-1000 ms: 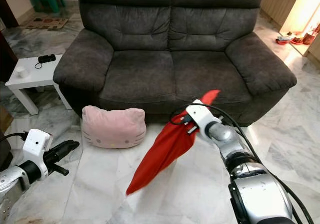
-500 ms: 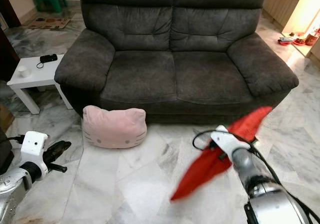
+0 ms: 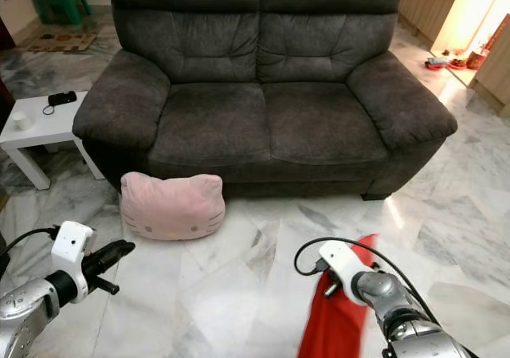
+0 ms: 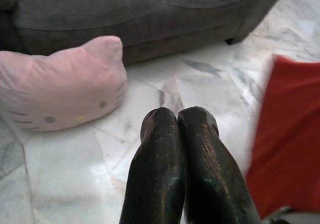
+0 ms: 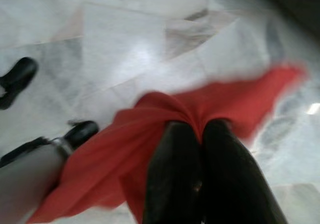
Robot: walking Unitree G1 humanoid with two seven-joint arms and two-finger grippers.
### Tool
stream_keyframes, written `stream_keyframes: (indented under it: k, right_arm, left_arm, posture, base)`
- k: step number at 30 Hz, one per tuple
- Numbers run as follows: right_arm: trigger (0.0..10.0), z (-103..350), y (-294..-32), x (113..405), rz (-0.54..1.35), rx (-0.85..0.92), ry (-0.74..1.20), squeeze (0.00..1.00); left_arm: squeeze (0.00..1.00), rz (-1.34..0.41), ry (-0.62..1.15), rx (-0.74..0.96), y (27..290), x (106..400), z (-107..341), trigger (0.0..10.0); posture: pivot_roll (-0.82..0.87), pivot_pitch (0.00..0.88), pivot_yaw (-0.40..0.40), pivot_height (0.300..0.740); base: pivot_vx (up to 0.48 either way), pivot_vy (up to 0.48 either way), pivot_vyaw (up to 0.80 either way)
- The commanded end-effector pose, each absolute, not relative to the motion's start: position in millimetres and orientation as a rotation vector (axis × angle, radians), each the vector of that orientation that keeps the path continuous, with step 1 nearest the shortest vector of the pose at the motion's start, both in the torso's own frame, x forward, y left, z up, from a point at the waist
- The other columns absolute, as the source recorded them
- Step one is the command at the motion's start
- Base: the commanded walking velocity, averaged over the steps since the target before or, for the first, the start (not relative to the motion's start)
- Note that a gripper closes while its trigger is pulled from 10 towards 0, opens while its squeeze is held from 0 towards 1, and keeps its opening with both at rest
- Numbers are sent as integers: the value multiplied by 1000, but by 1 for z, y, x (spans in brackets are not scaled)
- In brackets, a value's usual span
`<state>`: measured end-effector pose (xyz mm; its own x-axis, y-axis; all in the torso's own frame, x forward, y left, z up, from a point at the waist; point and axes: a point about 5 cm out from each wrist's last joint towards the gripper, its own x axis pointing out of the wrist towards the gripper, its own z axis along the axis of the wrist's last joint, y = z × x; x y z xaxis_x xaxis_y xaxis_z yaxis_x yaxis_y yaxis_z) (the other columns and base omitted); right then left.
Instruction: Move the pillow to the sofa from floor
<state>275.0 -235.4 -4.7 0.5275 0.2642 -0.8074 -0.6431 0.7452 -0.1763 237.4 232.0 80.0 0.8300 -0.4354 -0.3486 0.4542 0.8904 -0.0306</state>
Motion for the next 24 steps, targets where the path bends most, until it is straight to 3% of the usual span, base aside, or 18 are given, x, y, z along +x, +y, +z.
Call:
stream_keyframes:
  k: [1,7,16,24]
  right_arm:
    - [10000,18,-233,294,634,-497,734,0]
    - [10000,43,-238,295,956,-486,720,0]
    - [10000,66,-231,303,1134,-490,655,0]
    - [10000,98,-203,319,1277,-437,444,0]
  left_arm:
    - [0,-520,348,46,229,236,87,10000]
    - [0,-645,362,10,225,223,93,10000]
    - [0,-804,479,38,222,203,87,10000]
    - [0,-1003,653,3,216,169,66,10000]
  posture:
    - [128,0,-92,740]
    - [122,0,-92,740]
    - [133,0,-91,740]
    - [143,0,-86,740]
  base:
    - [0,0,0]
    - [0,0,0]
    - [0,0,0]
    - [0,0,0]
